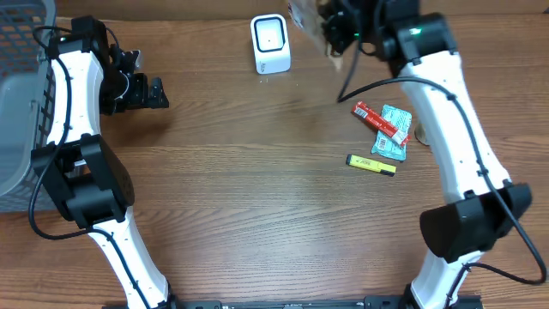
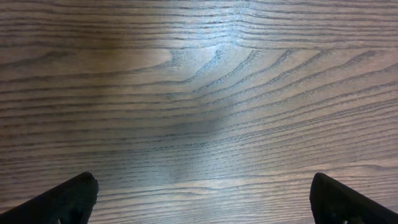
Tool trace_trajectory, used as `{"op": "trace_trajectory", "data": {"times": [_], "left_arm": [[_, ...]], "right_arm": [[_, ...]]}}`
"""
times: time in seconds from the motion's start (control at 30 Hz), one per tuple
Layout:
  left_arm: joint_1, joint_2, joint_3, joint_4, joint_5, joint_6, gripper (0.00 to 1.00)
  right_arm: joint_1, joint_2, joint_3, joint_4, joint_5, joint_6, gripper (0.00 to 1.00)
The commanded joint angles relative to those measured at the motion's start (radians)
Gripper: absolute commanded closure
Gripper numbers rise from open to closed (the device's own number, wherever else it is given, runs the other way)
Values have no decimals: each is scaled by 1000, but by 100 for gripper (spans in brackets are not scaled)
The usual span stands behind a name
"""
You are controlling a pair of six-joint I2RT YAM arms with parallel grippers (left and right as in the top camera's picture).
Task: Scan the item barcode
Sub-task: 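Hold the snack bag in front of the scanner window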
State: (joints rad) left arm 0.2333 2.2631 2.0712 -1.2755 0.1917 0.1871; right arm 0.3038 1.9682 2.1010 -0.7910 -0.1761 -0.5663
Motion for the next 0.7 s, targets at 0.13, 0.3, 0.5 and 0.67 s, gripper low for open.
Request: {"op": "trace_trajectory", "data": {"times": [0.13,0.3,0.5,0.67], "left_arm": [[-4,-21,24,1,15,15,0],[-4,-21,24,1,15,15,0],[-4,-21,24,1,15,15,0],[-4,-21,24,1,15,15,0]], "right_arm": [[63,160,19,112,215,-211,96],[68,264,19,192,247,-278,96],[72,328,19,327,322,-303,96],[99,328,19,393,373,-362,96]]}}
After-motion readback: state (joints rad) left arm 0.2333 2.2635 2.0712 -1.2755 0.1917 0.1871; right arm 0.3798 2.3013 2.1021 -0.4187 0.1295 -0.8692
